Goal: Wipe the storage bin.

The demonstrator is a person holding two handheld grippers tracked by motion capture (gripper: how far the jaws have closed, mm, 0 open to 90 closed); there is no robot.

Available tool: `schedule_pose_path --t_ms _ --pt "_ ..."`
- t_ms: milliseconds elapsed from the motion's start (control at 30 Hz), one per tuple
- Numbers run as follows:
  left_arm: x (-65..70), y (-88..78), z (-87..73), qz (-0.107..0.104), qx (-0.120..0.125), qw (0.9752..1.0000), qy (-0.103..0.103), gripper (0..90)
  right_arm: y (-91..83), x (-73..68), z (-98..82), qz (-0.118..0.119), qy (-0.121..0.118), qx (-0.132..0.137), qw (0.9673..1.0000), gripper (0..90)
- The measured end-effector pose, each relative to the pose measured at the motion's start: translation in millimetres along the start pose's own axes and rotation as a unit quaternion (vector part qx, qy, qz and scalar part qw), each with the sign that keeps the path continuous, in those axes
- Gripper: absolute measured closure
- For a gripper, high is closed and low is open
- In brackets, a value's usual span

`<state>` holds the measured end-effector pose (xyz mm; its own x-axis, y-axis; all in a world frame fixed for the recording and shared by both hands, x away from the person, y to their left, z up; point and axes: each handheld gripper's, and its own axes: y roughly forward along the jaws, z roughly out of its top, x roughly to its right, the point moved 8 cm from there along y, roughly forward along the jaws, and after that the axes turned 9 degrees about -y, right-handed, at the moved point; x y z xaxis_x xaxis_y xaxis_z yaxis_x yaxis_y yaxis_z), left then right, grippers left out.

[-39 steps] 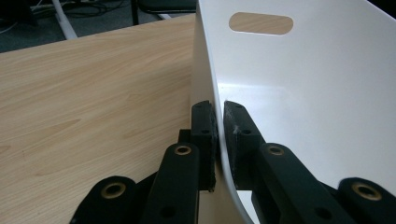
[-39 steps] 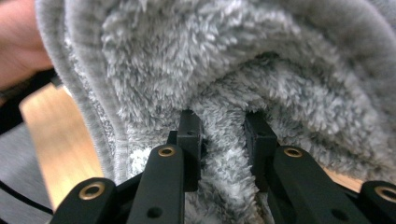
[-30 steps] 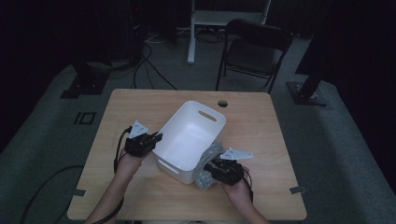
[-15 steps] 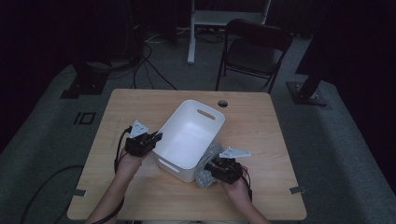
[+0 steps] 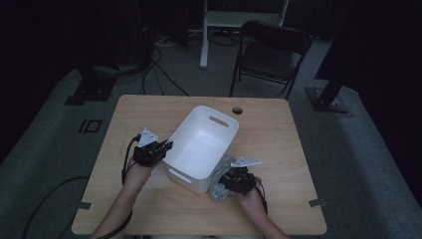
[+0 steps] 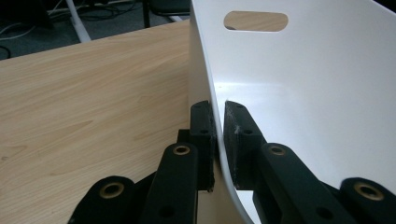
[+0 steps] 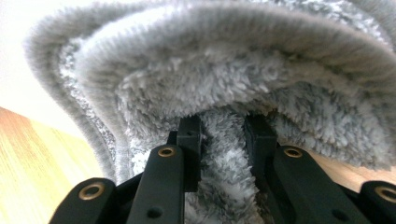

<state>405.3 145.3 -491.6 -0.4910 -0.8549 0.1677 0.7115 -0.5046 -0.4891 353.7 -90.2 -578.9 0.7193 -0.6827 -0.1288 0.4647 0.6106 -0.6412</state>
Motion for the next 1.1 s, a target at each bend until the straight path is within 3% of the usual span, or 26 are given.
schedule_pose_path --t_ms 167,333,467,600,700,900,1100 --pt "-0.2 0.1 -0.1 -0.001 0.002 1.0 -0.002 81.0 -8.5 -3.9 6.4 0.002 -0.003 0.005 1.0 73.0" --pt "0.3 0.1 -0.1 0.005 0.002 1.0 0.001 81.5 -33.6 -16.3 25.2 0.017 -0.01 0.05 0.9986 73.1" --pt "-0.2 0.0 0.0 0.008 0.003 1.0 -0.004 81.5 -55.3 -32.0 40.0 0.032 -0.026 0.091 0.995 73.0" --pt "0.6 0.2 0.0 0.005 0.003 1.0 -0.002 81.6 -64.3 -44.3 45.9 0.038 -0.038 0.111 0.9923 73.0" --pt "0.8 0.0 -0.2 0.001 0.002 1.0 -0.002 81.8 -59.9 -44.7 44.7 0.038 -0.038 0.112 0.9923 73.0" --pt "0.8 0.0 -0.3 -0.002 0.001 1.0 -0.002 81.8 -44.0 -39.8 32.6 0.031 -0.035 0.08 0.9957 73.0" --pt "0.8 0.2 -0.1 -0.004 0.002 1.0 -0.002 81.7 -36.9 -35.4 26.9 0.027 -0.036 0.063 0.997 73.0"
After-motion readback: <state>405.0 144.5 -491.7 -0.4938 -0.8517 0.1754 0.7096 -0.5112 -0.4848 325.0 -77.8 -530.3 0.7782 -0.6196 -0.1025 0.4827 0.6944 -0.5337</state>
